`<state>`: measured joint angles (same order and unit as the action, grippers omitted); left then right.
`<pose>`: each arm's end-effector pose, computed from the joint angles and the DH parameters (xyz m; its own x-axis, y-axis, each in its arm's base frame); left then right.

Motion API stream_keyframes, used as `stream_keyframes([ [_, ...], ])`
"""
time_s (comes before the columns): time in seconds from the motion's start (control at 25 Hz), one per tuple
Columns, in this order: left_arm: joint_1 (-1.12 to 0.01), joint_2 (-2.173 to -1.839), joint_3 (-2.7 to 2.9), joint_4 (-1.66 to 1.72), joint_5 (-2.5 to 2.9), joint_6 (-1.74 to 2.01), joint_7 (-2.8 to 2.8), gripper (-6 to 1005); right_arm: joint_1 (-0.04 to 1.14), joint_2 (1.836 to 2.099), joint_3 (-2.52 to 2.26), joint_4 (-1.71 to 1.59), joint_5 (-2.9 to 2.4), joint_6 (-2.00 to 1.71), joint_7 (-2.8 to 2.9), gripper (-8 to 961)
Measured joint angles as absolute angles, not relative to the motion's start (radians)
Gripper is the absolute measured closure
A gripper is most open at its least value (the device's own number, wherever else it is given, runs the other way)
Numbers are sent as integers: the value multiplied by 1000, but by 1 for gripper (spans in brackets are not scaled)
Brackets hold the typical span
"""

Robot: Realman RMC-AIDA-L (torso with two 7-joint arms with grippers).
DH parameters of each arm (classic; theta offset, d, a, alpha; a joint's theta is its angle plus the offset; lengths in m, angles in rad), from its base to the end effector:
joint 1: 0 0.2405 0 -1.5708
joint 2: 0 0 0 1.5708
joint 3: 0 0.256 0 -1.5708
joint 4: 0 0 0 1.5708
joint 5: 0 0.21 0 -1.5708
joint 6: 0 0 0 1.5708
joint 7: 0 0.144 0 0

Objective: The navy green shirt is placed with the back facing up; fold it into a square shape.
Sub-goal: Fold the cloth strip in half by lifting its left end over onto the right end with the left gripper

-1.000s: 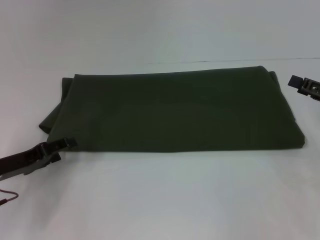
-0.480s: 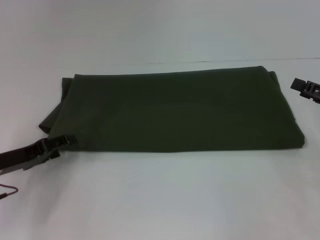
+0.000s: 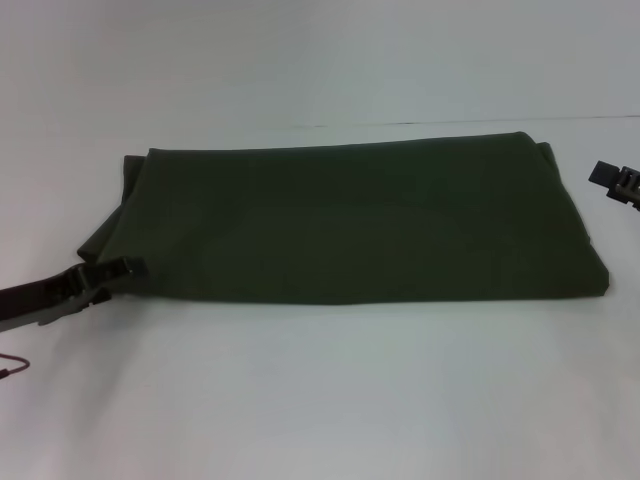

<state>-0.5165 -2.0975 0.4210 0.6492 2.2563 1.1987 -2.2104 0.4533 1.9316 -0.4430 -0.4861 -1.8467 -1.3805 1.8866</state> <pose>-0.3407 0.3452 0.0160 0.0403 0.7758 0.6296 0.9990 -0.0423 -0.0119 0.3422 0.3400 0.0801 0.1509 -0.5902 -0.7931 -0.9506 -0.3068 0.0474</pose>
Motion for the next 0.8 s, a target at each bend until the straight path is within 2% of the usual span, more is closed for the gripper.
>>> stream_keyframes([
  [0.8, -511, -2092, 415, 667, 2295, 1265, -2227, 154, 444, 1933, -440, -484, -1847, -1381, 1881, 210],
])
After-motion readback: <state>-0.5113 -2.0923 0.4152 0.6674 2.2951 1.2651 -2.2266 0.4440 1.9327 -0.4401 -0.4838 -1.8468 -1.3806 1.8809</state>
